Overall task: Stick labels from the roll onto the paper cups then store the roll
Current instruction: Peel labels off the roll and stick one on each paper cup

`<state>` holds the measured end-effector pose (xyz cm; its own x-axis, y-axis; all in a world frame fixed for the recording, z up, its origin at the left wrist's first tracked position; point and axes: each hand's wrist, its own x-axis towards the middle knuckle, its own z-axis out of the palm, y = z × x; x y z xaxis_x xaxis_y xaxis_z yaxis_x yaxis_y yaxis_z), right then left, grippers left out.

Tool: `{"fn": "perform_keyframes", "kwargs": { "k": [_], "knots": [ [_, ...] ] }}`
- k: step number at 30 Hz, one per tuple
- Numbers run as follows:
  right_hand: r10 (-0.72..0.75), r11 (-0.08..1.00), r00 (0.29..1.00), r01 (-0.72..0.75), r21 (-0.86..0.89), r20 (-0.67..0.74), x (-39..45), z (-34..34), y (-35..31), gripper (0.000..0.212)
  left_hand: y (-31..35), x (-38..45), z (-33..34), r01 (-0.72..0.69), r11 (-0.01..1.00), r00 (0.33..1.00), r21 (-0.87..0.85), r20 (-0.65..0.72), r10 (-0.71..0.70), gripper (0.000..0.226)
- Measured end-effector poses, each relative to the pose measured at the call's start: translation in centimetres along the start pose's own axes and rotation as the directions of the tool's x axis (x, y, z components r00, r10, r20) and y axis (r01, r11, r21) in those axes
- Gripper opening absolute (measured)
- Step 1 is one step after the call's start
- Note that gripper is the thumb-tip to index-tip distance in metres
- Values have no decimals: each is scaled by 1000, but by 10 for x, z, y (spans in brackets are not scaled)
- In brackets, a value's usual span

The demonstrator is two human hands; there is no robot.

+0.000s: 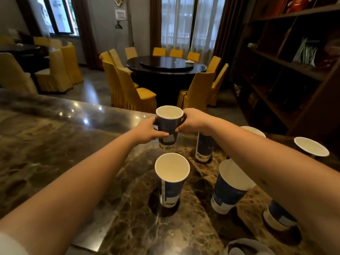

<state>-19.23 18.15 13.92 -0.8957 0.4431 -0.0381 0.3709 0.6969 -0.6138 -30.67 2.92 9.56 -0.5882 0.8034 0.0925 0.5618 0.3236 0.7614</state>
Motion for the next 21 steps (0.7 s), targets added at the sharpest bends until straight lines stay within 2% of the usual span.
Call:
{"fn": "perform_keyframes", "kwargs": {
  "k": [3,7,12,17,19,21],
  "knots": [
    [83,984,987,-103,143,140,4,8,0,29,-14,1,10,31,999,999,26,-9,-31,75],
    [162,961,958,-208,183,237,5,18,0,40,-29,0,24,85,996,996,24,-4,-85,77],
    [235,927,931,-301,225,278,2,19,2,35,-31,-1,30,100,995,995,-6,-1,-100,79],
    [234,945,947,-275,176,221,-3,11,10,19,-35,-3,25,119,993,991,2,63,-119,85],
    [199,961,961,-229,153,192,-11,4,13,22,-35,-7,20,143,990,986,18,82,-144,89],
    [150,974,973,-176,141,178,-23,-5,13,36,-31,-16,13,158,988,986,-1,55,-157,88]
  ]
}}
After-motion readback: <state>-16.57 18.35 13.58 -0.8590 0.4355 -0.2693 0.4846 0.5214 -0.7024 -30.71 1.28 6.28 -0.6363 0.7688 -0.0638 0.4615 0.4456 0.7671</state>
